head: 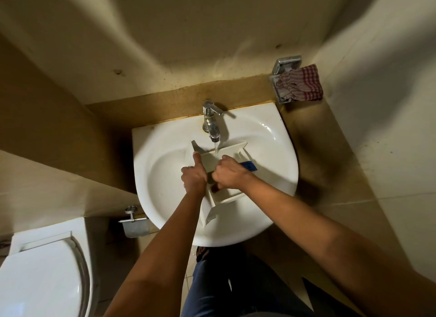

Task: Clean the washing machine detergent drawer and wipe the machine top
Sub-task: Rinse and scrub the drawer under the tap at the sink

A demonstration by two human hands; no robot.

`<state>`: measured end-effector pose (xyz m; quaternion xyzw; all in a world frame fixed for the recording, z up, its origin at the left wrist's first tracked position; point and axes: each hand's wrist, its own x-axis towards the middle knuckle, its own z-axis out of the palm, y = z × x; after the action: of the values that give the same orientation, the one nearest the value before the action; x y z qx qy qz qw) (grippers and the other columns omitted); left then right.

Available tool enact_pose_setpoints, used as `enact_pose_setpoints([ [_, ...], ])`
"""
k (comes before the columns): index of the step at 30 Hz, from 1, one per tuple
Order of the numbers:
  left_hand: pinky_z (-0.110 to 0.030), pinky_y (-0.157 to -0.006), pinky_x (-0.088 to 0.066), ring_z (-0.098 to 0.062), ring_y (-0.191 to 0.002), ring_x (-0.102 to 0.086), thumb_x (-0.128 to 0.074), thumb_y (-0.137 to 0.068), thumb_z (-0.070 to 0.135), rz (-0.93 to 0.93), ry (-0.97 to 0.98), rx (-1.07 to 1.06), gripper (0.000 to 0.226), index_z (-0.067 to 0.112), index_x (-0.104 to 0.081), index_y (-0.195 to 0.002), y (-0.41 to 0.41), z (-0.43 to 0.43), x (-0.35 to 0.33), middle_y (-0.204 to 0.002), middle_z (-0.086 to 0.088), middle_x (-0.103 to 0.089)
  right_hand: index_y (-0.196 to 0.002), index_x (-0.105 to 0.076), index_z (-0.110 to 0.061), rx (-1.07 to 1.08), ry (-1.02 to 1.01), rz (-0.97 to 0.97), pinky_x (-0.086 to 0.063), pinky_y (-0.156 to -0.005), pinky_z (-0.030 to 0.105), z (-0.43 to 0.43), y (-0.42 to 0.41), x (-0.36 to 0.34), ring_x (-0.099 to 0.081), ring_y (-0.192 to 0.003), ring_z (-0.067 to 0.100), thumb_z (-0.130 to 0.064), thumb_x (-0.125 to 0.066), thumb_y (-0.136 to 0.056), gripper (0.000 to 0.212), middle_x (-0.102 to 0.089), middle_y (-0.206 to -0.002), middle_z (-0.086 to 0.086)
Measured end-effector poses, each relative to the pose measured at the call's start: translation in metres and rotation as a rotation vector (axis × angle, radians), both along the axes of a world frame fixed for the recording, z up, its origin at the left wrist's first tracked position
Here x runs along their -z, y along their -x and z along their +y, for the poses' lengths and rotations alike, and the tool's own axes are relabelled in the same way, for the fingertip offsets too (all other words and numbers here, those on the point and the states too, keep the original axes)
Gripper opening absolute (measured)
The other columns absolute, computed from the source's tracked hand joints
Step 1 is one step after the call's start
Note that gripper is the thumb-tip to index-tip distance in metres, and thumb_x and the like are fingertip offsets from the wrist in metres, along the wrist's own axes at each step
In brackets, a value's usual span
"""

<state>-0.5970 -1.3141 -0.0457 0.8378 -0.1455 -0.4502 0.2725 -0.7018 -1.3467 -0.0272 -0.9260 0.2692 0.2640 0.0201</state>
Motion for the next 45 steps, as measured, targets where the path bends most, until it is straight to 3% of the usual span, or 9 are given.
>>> enact_pose_setpoints([
  [8,-0.047,-0.107,-0.038,-0.041,-0.126,-0.047,-0.034,-0.093,0.067,0.026,0.002,-0.001,0.083,-0.002,-0.039,-0.139,-0.001,0.0,-0.001,-0.14,-0.022,-0.047,-0.079,-0.068,-0.016,1.03,-0.164,-0.678,-0.053,-0.07,0.032,0.038,0.077,0.025,-0.066,-0.077,0.023,-0.019,-0.061,-0.084,0.009,-0.071,-0.081,0.003],
  [13,-0.048,-0.107,-0.039,-0.041,-0.125,-0.048,-0.034,-0.092,0.069,0.041,-0.004,-0.004,0.084,-0.001,-0.039,-0.139,-0.002,0.0,-0.004,-0.14,-0.023,-0.047,-0.073,-0.053,-0.008,0.999,-0.389,-0.283,-0.044,-0.07,0.03,0.048,0.057,0.019,-0.059,-0.087,0.031,-0.03,-0.04,-0.091,0.031,-0.058,-0.085,0.009],
  [16,-0.047,-0.106,-0.039,-0.04,-0.125,-0.048,-0.034,-0.092,0.069,0.033,-0.002,-0.008,0.085,-0.001,-0.04,-0.139,-0.002,0.0,-0.004,-0.14,-0.023,-0.047,-0.094,-0.062,-0.008,0.915,-0.508,-0.132,-0.038,-0.077,0.031,0.041,0.023,0.005,-0.055,-0.099,0.031,-0.035,-0.034,-0.096,0.039,-0.059,-0.102,0.011],
  [22,-0.045,-0.107,-0.037,-0.04,-0.128,-0.045,-0.034,-0.093,0.067,0.026,0.004,0.005,0.084,-0.003,-0.039,-0.139,-0.003,0.0,-0.003,-0.141,-0.023,-0.046,-0.082,-0.058,-0.009,0.902,-0.788,-0.301,-0.038,-0.069,0.032,0.052,0.016,-0.003,-0.054,-0.086,0.025,-0.03,-0.036,-0.093,0.033,-0.059,-0.087,0.006],
  [26,-0.045,-0.106,-0.039,-0.04,-0.126,-0.048,-0.035,-0.092,0.067,0.04,0.001,-0.006,0.083,-0.002,-0.041,-0.138,-0.002,0.001,-0.003,-0.14,-0.023,-0.048,-0.106,-0.066,-0.031,0.838,-0.696,-0.316,-0.046,-0.086,0.032,0.055,0.059,-0.002,-0.058,-0.1,0.017,-0.053,-0.032,-0.088,0.044,-0.065,-0.111,-0.006],
  [30,-0.045,-0.106,-0.04,-0.039,-0.126,-0.049,-0.035,-0.093,0.067,0.049,0.002,0.0,0.083,-0.002,-0.042,-0.138,-0.002,0.0,-0.004,-0.139,-0.022,-0.049,-0.067,-0.044,-0.014,0.736,-0.481,-0.179,-0.034,-0.057,0.031,0.038,0.07,-0.003,-0.05,-0.069,0.021,-0.04,-0.035,-0.094,0.039,-0.052,-0.07,0.002],
  [33,-0.045,-0.106,-0.04,-0.039,-0.125,-0.05,-0.035,-0.093,0.067,0.057,0.003,0.006,0.082,-0.001,-0.042,-0.138,-0.002,0.001,-0.005,-0.139,-0.021,-0.05,-0.065,-0.048,-0.014,0.783,-0.359,-0.108,-0.034,-0.055,0.029,0.017,0.089,-0.003,-0.051,-0.069,0.02,-0.034,-0.044,-0.089,0.032,-0.051,-0.069,0.0],
  [37,-0.045,-0.105,-0.039,-0.039,-0.125,-0.049,-0.034,-0.094,0.065,0.051,0.009,0.01,0.081,-0.002,-0.041,-0.139,-0.002,0.001,-0.004,-0.14,-0.022,-0.049,-0.075,-0.066,-0.011,0.997,-0.482,-0.535,-0.049,-0.071,0.031,0.003,0.083,0.009,-0.062,-0.08,0.019,-0.018,-0.058,-0.084,0.013,-0.066,-0.08,0.002],
  [45,-0.043,-0.105,-0.036,-0.041,-0.127,-0.046,-0.032,-0.095,0.065,0.021,0.021,0.01,0.083,-0.005,-0.038,-0.14,-0.001,0.0,0.006,-0.141,-0.024,-0.047,-0.088,-0.058,0.0,1.909,-1.409,-1.595,-0.056,-0.066,0.022,-0.033,0.001,0.015,-0.061,-0.083,0.021,-0.004,-0.044,-0.099,0.019,-0.063,-0.087,0.013],
])
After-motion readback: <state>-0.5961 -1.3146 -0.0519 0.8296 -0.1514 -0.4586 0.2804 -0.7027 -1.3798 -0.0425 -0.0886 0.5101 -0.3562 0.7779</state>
